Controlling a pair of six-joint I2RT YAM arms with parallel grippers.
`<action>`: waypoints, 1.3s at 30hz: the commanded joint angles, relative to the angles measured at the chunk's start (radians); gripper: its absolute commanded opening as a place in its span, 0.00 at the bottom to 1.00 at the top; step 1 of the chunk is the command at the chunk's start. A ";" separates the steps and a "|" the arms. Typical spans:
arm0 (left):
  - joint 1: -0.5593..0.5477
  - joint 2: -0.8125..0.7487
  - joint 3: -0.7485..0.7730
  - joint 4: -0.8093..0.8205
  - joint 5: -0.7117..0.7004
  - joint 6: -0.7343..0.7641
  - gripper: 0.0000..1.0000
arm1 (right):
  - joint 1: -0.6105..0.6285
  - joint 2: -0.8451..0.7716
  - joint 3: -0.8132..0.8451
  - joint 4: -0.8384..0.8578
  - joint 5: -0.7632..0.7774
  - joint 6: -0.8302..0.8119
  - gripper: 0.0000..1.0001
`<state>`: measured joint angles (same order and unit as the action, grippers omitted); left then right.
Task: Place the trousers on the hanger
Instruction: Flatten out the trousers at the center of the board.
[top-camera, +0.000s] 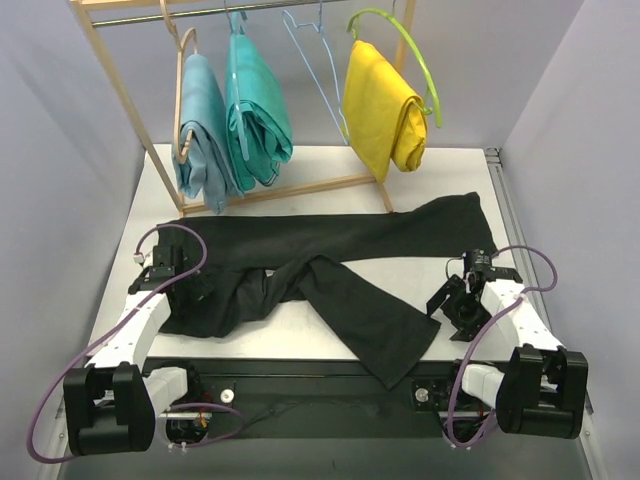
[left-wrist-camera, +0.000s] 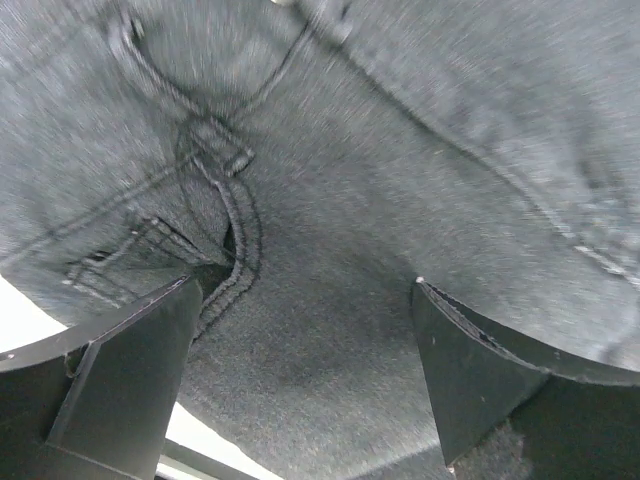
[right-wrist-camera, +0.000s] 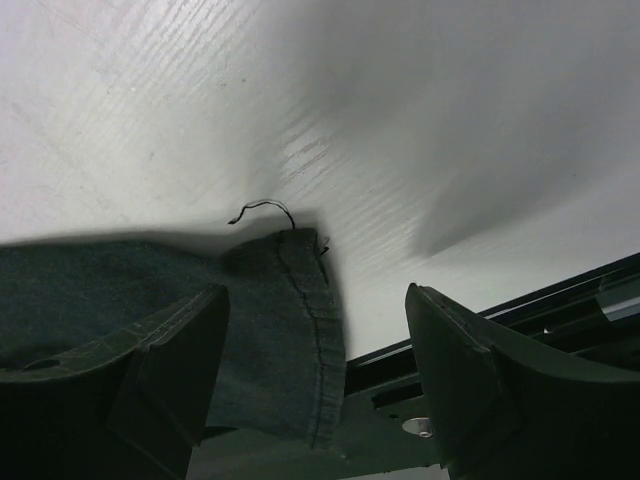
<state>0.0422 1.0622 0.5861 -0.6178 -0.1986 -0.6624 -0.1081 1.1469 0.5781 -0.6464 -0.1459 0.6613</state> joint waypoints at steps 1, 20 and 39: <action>0.001 0.015 -0.064 0.108 0.040 -0.072 0.97 | 0.038 -0.042 -0.024 -0.044 0.091 0.100 0.72; 0.002 0.148 -0.066 0.345 0.062 -0.051 0.97 | 0.045 0.227 -0.009 0.180 0.092 0.081 0.31; 0.018 -0.085 0.024 0.032 -0.094 -0.134 0.97 | -0.260 0.459 0.737 -0.044 0.318 -0.239 0.00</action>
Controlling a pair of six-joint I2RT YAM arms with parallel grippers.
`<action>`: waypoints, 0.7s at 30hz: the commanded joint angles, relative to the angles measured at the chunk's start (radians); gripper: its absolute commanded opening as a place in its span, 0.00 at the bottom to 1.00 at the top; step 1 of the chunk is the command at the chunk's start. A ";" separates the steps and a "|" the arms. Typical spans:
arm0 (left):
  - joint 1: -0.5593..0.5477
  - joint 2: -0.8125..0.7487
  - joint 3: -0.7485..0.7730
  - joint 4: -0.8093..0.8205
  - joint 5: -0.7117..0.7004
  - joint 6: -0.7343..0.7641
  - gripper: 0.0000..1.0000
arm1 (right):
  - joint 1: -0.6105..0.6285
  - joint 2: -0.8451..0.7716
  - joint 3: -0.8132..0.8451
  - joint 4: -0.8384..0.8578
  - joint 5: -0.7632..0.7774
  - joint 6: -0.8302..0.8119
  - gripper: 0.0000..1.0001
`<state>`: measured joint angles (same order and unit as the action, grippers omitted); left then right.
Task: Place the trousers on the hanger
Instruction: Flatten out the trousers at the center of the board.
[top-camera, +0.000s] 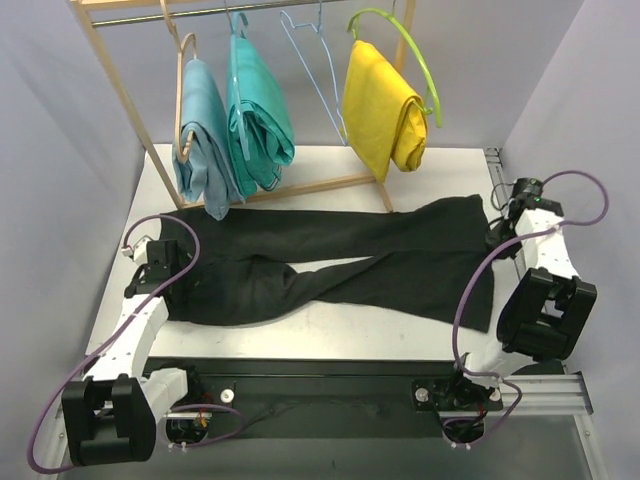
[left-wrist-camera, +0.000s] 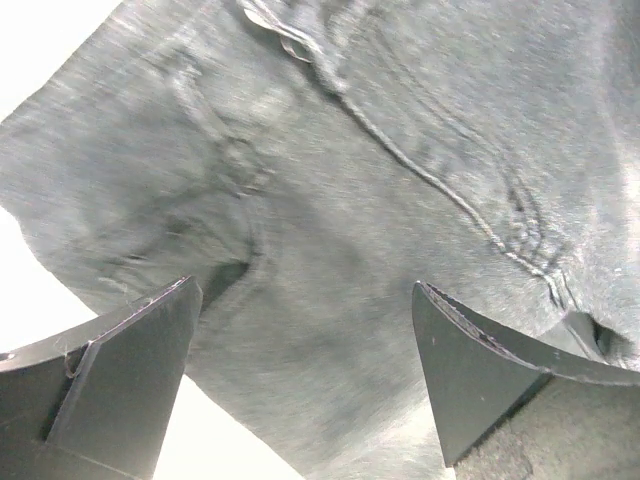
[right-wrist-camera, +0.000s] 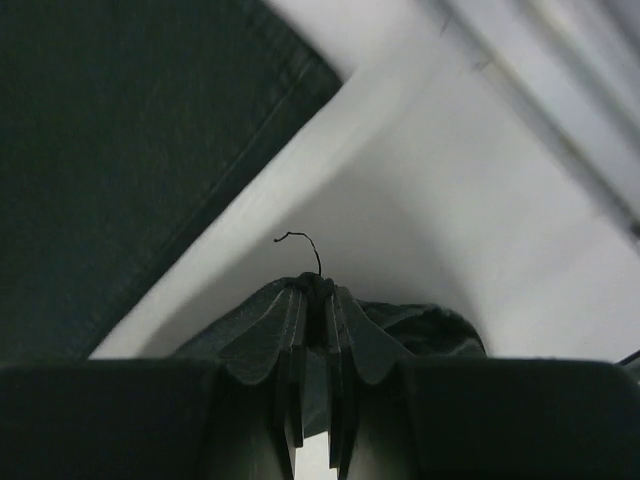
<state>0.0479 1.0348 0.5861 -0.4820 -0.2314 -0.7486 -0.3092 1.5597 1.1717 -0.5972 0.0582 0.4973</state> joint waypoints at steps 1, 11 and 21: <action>0.012 -0.067 0.030 -0.156 -0.092 -0.061 0.97 | -0.085 0.075 0.169 -0.102 0.112 -0.078 0.00; 0.107 -0.108 0.100 -0.447 -0.253 -0.199 0.97 | -0.128 0.177 0.237 -0.105 0.022 -0.020 0.00; 0.109 -0.088 0.000 -0.365 -0.178 -0.275 0.94 | -0.128 0.157 0.178 -0.058 -0.050 0.009 0.00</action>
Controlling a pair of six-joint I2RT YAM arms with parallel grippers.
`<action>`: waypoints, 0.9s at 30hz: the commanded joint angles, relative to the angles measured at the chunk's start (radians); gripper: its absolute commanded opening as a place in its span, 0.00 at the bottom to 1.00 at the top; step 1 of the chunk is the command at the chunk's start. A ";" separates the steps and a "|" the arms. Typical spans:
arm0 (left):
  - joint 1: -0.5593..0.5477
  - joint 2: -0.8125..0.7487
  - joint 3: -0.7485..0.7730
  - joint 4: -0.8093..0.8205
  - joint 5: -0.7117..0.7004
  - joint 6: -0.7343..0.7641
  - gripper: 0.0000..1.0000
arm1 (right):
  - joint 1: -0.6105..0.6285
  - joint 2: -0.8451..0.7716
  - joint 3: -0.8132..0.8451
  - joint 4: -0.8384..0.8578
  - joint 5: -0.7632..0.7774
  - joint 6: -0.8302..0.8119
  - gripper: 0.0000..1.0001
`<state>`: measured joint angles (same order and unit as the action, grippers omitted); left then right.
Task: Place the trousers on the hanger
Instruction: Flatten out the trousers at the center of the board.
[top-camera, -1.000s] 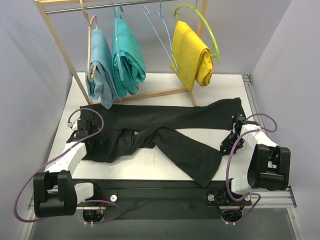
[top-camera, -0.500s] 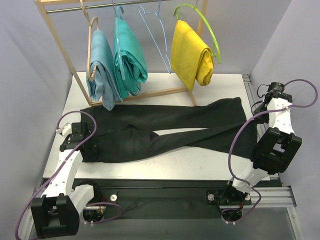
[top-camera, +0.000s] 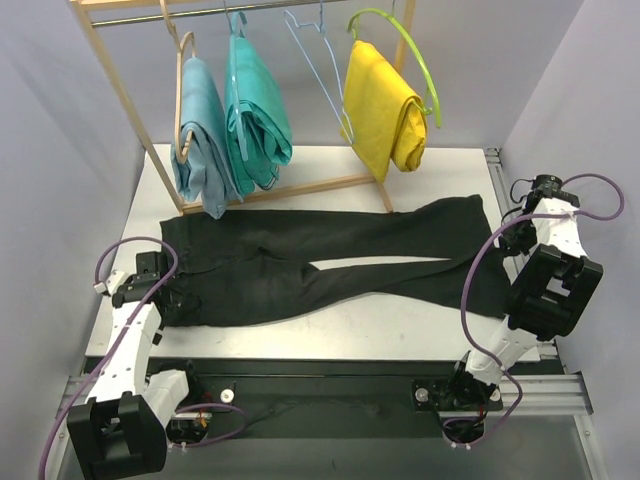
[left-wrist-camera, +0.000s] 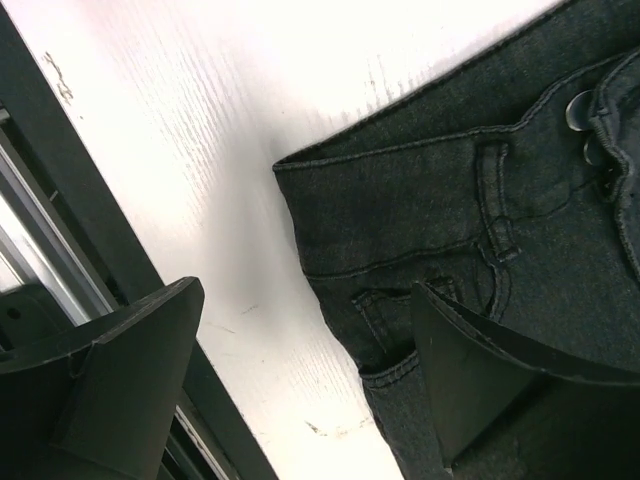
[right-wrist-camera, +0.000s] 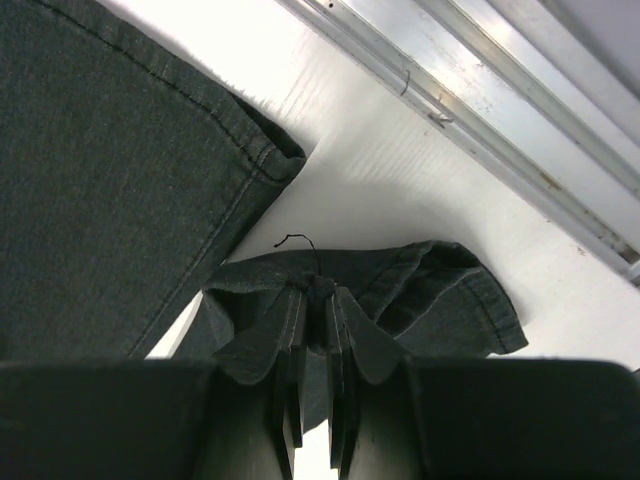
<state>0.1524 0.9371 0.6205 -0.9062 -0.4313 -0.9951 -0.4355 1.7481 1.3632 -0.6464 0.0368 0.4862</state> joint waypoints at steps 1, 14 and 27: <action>0.004 0.017 -0.042 0.073 0.031 -0.024 0.93 | -0.002 -0.036 -0.016 -0.007 -0.029 0.025 0.00; 0.006 0.164 -0.150 0.266 0.085 -0.011 0.55 | 0.004 -0.105 -0.036 -0.002 -0.067 0.009 0.00; 0.019 0.092 -0.053 0.319 0.065 0.105 0.00 | 0.018 -0.191 0.120 -0.001 -0.224 -0.001 0.00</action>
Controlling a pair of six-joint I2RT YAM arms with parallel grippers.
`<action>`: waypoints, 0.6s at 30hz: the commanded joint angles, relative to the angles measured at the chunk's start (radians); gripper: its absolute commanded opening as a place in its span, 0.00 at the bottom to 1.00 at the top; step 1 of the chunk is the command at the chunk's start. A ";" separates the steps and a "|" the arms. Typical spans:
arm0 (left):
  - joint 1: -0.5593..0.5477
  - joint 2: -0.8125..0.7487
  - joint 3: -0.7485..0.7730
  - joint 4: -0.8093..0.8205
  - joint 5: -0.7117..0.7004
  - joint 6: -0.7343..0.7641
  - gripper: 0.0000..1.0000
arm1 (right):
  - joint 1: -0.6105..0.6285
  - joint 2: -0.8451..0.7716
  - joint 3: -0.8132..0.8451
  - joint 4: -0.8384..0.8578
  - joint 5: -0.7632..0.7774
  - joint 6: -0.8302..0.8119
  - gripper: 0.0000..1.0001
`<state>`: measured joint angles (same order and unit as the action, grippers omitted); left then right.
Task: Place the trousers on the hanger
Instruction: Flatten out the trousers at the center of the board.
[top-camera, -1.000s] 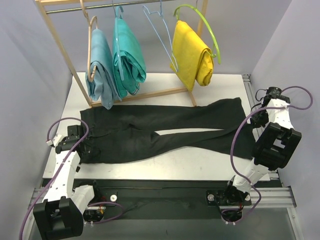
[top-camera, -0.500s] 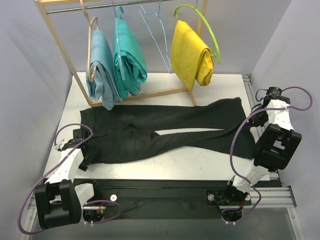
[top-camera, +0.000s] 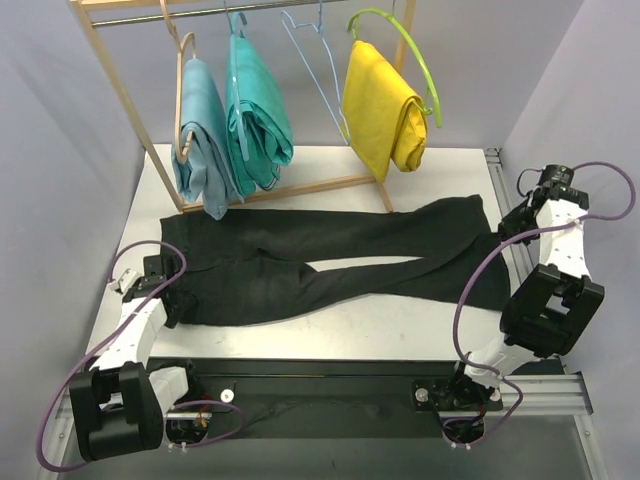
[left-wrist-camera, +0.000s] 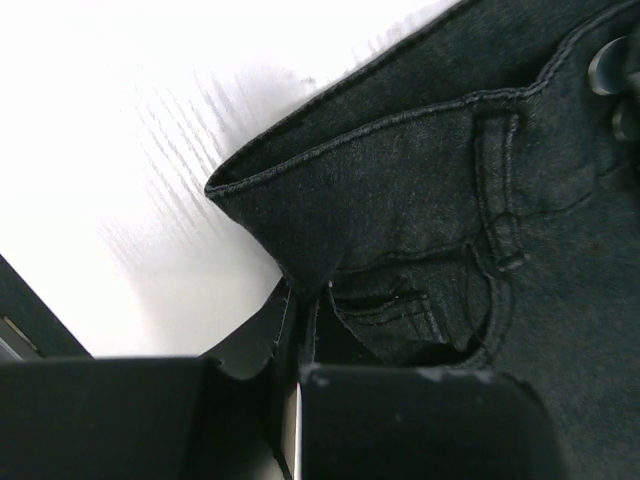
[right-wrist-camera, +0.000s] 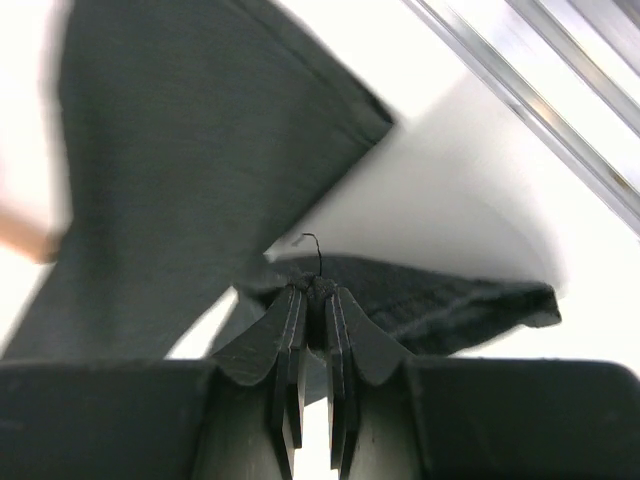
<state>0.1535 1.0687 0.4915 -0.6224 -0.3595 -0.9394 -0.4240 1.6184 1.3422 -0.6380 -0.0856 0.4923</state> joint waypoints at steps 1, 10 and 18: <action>0.023 -0.045 0.090 0.032 -0.012 0.057 0.00 | 0.007 -0.061 0.172 -0.006 -0.129 -0.017 0.00; 0.092 -0.065 0.165 0.010 -0.012 0.085 0.00 | 0.022 -0.216 0.162 0.249 -0.238 -0.104 0.01; 0.104 -0.102 0.142 -0.020 -0.007 0.085 0.00 | -0.125 -0.325 -0.375 0.166 0.043 0.105 0.50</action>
<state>0.2462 1.0130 0.6270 -0.6365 -0.3511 -0.8684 -0.4431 1.2808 1.1500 -0.3805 -0.2020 0.4652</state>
